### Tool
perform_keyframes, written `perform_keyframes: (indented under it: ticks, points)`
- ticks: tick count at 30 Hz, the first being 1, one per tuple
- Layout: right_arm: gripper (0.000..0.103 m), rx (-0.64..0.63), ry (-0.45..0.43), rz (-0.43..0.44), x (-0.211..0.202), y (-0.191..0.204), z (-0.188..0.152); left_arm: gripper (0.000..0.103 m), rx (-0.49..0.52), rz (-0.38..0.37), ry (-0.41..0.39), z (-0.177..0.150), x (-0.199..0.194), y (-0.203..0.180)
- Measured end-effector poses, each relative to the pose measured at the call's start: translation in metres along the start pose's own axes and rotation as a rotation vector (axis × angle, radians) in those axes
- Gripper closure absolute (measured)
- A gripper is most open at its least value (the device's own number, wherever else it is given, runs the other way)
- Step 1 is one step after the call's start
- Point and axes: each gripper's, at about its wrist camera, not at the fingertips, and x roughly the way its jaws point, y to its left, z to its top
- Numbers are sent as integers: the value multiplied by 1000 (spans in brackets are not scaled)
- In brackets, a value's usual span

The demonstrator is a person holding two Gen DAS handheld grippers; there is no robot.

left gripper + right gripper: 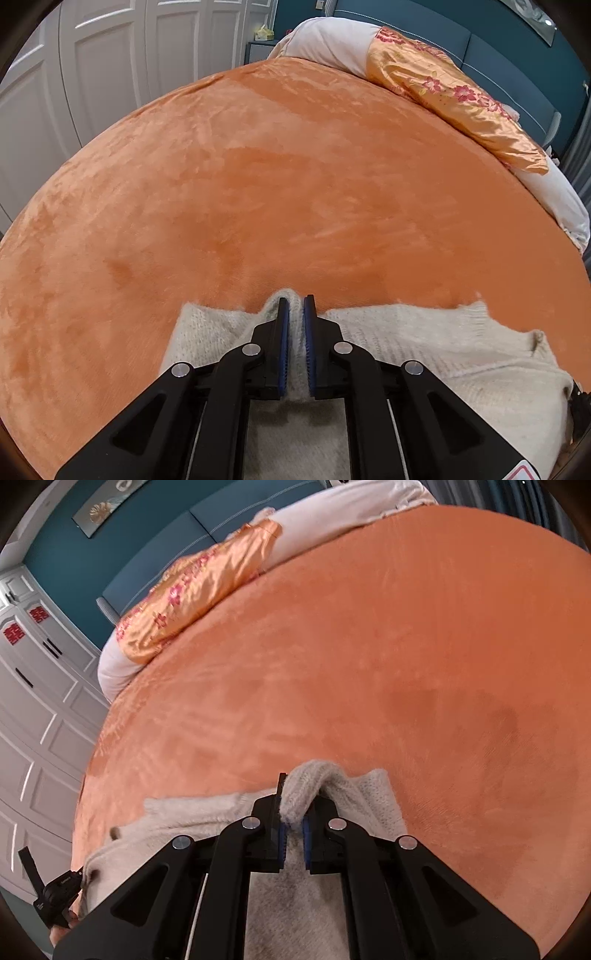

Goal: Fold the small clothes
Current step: 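Grasp the sweater hem with both grippers and lift it toward the collar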

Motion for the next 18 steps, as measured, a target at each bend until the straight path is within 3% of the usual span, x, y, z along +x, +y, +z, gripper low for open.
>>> perform_keyframes:
  ticks: [6,10,11,13,14,15,18]
  points:
    - [97,-42,20,-13,9,6,-2,89,17,26,-14,1,11,-4]
    - [90,35,19,116,-5,-6,3,86,-30,-39,-13,6,5,4]
    - [87,54,5,146,-15,-7,6,85,-60,-86,-21,10,-9,8]
    - [74,88,-67,181,-45,-9,8,77,-72,-113,-66,13,-39,10]
    - [58,88,-134,166,-72,-7,7,72,-65,-123,-97,13,-59,11]
    - [57,68,-163,162,-89,-3,5,63,-55,-127,-130,11,-85,12]
    - [71,-155,-82,174,-124,38,-22,63,26,-188,-148,-10,-137,1]
